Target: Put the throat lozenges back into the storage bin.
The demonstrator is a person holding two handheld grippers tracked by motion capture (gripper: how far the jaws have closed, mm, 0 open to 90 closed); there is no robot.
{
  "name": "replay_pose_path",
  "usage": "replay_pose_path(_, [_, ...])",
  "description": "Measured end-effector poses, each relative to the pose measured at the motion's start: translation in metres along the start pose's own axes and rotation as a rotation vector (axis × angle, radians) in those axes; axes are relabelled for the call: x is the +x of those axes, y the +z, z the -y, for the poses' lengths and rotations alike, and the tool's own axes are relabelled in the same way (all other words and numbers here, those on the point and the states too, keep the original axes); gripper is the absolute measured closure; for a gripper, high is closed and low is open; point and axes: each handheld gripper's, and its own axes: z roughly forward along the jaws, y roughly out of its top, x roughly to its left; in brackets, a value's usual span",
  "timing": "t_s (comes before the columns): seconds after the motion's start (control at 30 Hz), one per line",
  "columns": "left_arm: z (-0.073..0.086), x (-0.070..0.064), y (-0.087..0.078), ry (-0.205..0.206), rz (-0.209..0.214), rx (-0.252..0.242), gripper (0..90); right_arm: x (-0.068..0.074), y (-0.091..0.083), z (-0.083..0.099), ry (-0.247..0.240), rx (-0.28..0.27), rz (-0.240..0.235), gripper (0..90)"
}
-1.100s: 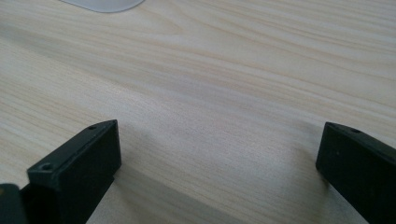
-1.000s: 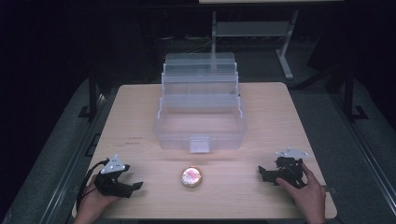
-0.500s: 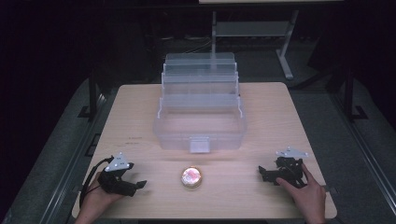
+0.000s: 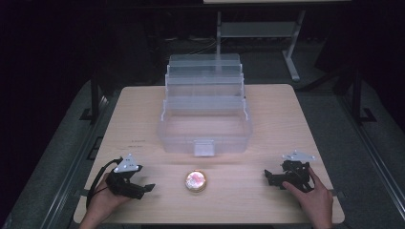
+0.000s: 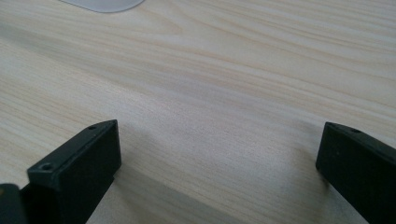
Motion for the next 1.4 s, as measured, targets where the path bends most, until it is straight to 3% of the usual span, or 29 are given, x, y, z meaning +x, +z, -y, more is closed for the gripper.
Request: replay_pose_path(1.4, [-0.032,-0.012,0.013,0.046,0.066,0.019,13.8,0.000,0.000,0.000,0.000,0.000,0.000,0.0])
